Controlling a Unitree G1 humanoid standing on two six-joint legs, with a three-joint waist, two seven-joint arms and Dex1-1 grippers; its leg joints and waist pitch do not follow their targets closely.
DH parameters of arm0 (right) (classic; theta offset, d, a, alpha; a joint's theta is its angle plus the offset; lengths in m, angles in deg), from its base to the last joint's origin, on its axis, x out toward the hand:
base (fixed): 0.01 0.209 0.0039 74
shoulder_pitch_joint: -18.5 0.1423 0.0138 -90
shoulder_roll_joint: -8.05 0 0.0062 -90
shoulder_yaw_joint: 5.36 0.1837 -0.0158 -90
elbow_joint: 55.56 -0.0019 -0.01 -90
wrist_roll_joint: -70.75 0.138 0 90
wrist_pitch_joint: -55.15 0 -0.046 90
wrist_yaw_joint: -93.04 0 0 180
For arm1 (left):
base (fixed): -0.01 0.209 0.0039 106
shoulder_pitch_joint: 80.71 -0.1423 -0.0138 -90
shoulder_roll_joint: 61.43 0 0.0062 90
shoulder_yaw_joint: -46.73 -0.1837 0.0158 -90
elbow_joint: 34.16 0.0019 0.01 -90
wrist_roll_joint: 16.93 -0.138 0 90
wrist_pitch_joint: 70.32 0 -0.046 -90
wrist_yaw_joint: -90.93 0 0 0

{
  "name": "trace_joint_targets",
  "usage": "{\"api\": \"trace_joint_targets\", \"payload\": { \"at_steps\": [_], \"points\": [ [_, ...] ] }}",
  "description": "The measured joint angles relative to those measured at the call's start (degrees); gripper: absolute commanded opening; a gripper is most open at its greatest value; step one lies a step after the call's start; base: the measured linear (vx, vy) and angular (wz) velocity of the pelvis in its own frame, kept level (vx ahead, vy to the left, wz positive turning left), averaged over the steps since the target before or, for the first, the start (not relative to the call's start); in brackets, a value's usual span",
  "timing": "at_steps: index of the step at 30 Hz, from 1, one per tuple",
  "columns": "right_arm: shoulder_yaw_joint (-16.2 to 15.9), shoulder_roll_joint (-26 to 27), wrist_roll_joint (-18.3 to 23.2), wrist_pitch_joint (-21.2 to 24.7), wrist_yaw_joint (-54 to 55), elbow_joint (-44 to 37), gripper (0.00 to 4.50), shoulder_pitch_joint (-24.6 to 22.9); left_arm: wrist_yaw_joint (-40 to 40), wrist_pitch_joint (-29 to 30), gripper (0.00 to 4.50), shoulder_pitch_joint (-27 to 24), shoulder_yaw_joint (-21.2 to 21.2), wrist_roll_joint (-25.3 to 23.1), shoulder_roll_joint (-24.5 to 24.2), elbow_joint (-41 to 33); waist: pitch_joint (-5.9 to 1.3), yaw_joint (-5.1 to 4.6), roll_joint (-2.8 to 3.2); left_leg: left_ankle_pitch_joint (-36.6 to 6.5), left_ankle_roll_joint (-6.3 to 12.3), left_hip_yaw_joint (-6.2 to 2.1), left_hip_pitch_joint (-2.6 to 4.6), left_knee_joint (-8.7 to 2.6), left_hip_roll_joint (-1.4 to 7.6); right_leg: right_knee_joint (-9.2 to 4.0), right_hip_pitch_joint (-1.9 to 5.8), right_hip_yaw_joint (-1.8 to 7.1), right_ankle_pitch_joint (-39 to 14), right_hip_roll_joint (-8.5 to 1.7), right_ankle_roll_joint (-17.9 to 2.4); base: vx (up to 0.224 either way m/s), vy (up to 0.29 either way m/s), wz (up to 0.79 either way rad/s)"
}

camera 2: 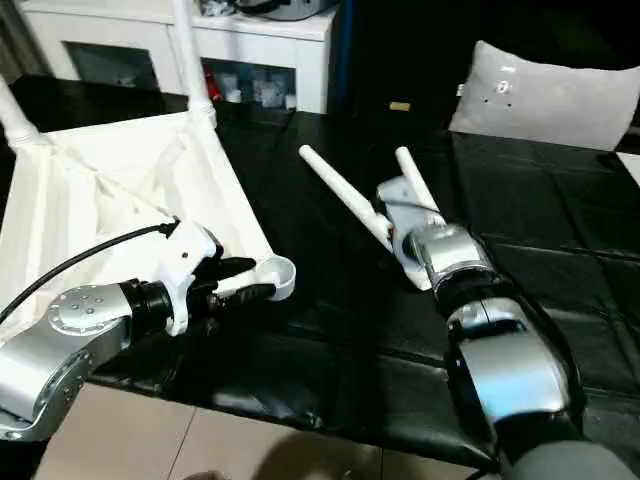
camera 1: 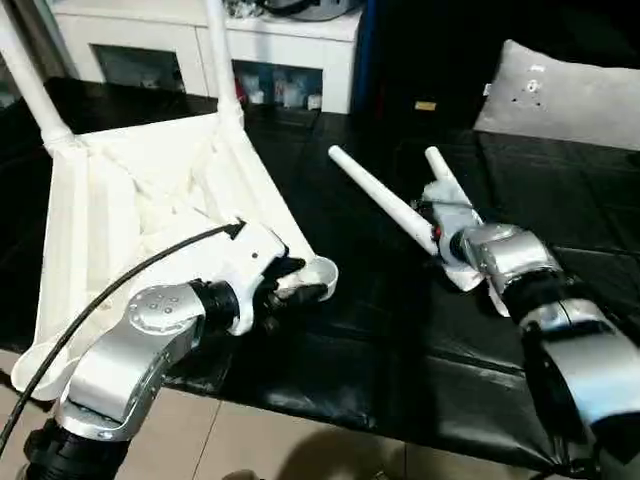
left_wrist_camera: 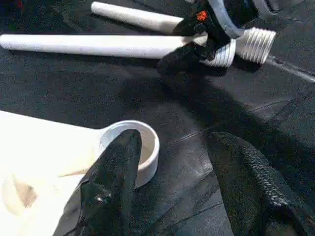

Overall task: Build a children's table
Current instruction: Pick table leg

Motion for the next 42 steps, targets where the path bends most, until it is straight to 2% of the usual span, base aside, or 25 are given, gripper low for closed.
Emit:
{"api": "trace_joint_targets", "payload": {
  "at_steps": [3, 7, 16, 19, 20, 21, 25, 26, 31, 34, 37, 42],
  "points": [
    [1.0, 0.1, 0.3, -0.4, -1.4, 3.4, 4.5, 1.7, 0.0, 0.1, 2.53, 0.1, -0.2, 0.0, 0.0, 0.0, 0.0, 0.01, -0.01, 0.0, -0.09, 0.35, 0.02, 0.0, 0.22, 0.01, 0.0, 0.0, 0.1, 0.0, -0.1, 0.0, 0.0, 0.0],
    [1.2, 0.0, 0.4, 1.0, -4.6, 5.9, 4.09, 3.5, -0.1, 0.1, 2.61, 0.1, -0.5, 0.1, -0.6, -0.1, 0.01, -0.06, -0.01, 0.1, -0.21, 0.91, 0.05, 0.0, 0.59, 0.03, -0.01, 0.01, 0.1, 0.01, -0.2, 0.0, 0.0, 0.0],
    [2.2, 0.1, 1.4, 6.9, -11.8, 8.4, 3.39, 6.2, -0.7, 0.0, 2.61, 0.4, -0.5, 0.3, -0.8, -0.3, 0.01, 0.07, -0.02, 0.1, -0.31, 1.05, 0.04, 0.0, 0.75, 0.04, -0.09, -0.05, 0.1, 0.04, -0.2, 0.0, 0.0, 0.0],
    [2.1, 0.1, 1.2, 7.4, -12.6, 8.8, 3.03, 6.5, -0.8, 0.0, 2.61, 0.8, -0.5, 0.5, -0.8, -0.3, 0.01, 0.17, -0.02, 0.1, -0.3, 1.11, 0.04, 0.0, 0.78, 0.04, -0.13, -0.05, 0.1, 0.03, -0.2, 0.0, 0.0, 0.0],
    [2.1, 0.1, 1.2, 7.7, -13.0, 8.9, 3.03, 6.5, -0.8, 0.0, 2.61, 1.1, -0.5, 0.5, -0.8, -0.3, 0.01, 0.21, -0.02, 0.1, -0.3, 1.13, 0.05, 0.0, 0.79, 0.03, -0.15, -0.05, 0.1, 0.03, -0.2, 0.0, 0.0, 0.0],
    [2.0, 0.1, 1.1, 7.8, -13.4, 8.9, 2.82, 6.6, -0.8, -0.1, 2.61, 1.2, -0.6, 0.5, -0.8, -0.3, 0.01, 0.23, -0.02, 0.1, -0.3, 1.14, 0.05, 0.0, 0.8, 0.04, -0.15, -0.05, 0.1, 0.03, -0.2, 0.0, 0.0, 0.0],
    [1.7, 0.2, 0.9, 8.1, -14.8, 8.9, 2.58, 6.6, -1.0, -0.5, 2.61, 1.4, -1.2, 0.5, -0.7, -0.3, 0.01, 0.31, -0.03, 0.1, -0.3, 1.21, 0.05, 0.0, 0.86, 0.03, -0.2, -0.05, 0.1, 0.03, -0.2, 0.0, 0.0, 0.0],
    [1.7, 0.2, 0.9, 8.1, -14.9, 8.9, 2.37, 6.6, -1.0, -0.5, 2.61, 1.4, -1.5, 0.5, -0.7, -0.3, 0.01, 0.34, -0.03, 0.1, -0.31, 1.24, 0.05, 0.0, 0.87, 0.03, -0.22, -0.05, 0.1, 0.03, -0.2, 0.0, 0.0, 0.0],
    [2.0, 0.2, 0.9, 8.3, -15.2, 8.9, 1.97, 6.6, -1.0, -0.7, 2.61, 1.4, -1.7, 0.5, -0.5, -0.3, 0.02, 0.38, -0.03, 0.1, -0.32, 1.29, 0.05, 0.0, 0.91, 0.03, -0.24, -0.05, 0.1, 0.03, -0.2, 0.0, 0.0, 0.0],
    [2.4, 0.2, 1.1, 8.4, -15.4, 8.9, 1.88, 6.6, -1.1, -0.7, 2.61, 1.4, -1.7, 0.5, -0.6, -0.3, 0.02, 0.41, -0.03, 0.1, -0.32, 1.33, 0.05, 0.0, 0.93, 0.04, -0.27, -0.05, 0.1, 0.03, -0.2, 0.0, 0.0, 0.0],
    [3.9, 0.4, 2.0, 9.0, -15.0, 8.9, 1.86, 6.5, -1.2, -0.7, 2.61, 1.4, -1.7, 0.6, -0.6, -0.2, 0.02, 0.45, -0.02, 0.1, -0.32, 1.35, 0.04, 0.0, 0.95, 0.03, -0.29, -0.06, 0.1, 0.04, -0.2, 0.0, 0.0, 0.0],
    [10.3, 0.6, 7.0, 9.4, -11.6, 7.6, 1.86, 5.9, 0.1, -1.1, 2.61, 2.5, -1.1, 1.1, 2.0, 1.1, 0.02, 0.95, -0.02, 0.2, -0.31, 1.41, 0.0, 0.0, 0.97, 0.04, -0.34, -0.05, 0.2, 0.02, -0.2, 0.0, 0.0, 0.0]
  ]
}}
